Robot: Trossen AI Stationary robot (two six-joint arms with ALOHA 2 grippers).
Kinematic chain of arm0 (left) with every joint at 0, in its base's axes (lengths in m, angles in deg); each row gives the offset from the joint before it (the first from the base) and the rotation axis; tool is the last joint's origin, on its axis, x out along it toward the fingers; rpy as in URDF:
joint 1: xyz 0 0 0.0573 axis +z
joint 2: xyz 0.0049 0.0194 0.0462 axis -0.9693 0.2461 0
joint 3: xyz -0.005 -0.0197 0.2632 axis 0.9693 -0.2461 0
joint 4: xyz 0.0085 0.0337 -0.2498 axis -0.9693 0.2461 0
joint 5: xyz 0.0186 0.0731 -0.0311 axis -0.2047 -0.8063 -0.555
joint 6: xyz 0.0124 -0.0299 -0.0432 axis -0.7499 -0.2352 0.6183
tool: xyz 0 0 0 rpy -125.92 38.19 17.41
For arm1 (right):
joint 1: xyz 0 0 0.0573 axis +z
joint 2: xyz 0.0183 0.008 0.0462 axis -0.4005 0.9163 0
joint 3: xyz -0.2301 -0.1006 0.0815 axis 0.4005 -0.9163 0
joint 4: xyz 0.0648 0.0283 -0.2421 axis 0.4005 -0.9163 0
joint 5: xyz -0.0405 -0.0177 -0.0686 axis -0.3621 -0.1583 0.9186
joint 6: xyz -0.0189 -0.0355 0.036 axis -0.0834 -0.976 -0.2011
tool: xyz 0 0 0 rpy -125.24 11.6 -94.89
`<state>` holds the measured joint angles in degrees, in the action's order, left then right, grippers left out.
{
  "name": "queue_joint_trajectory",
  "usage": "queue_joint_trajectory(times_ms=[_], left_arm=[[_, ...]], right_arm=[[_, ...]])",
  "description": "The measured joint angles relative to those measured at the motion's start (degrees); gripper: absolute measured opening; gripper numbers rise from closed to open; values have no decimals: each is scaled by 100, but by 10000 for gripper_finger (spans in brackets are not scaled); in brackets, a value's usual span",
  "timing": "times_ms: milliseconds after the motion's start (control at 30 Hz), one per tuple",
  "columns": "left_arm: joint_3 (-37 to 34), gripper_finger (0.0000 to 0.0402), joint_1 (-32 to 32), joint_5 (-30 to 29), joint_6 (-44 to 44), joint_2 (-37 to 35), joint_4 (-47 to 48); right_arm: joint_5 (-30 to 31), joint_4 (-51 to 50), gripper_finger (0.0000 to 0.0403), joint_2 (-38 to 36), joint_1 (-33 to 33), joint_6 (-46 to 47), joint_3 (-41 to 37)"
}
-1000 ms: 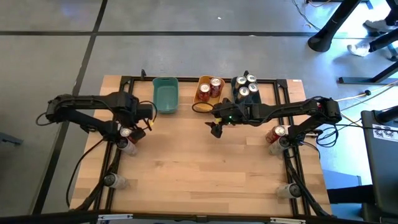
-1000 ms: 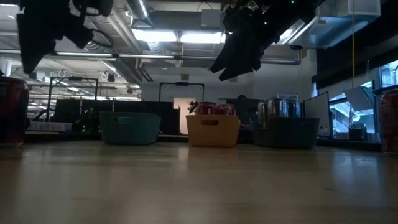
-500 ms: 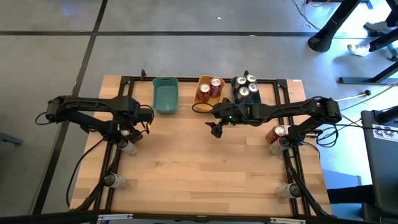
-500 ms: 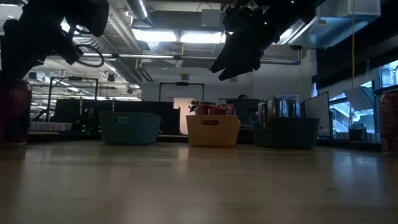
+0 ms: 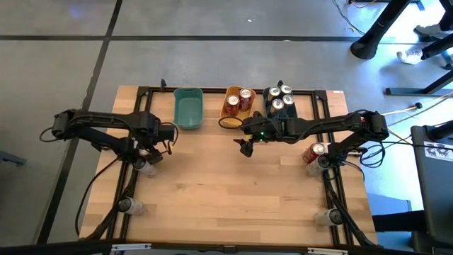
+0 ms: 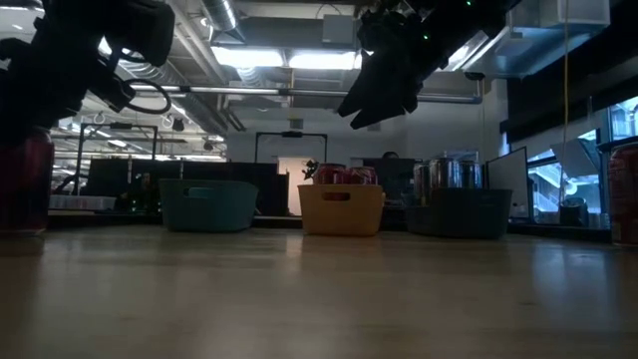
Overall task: Sort soda cans
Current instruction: Put the left red soda can into the yellow bin
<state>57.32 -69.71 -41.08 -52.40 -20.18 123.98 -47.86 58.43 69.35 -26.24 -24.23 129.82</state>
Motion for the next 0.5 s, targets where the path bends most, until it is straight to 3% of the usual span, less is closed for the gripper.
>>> queue_joint_trajectory(times_ms=[233,500], left_arm=[[95,287,0,-22,-227,6,-1],[1114,287,44,-37,-419,7,-149]], right_arm=[[-1,-17,305,0,0,-93,0],[-1,-681,304,-11,2,-11,-2]])
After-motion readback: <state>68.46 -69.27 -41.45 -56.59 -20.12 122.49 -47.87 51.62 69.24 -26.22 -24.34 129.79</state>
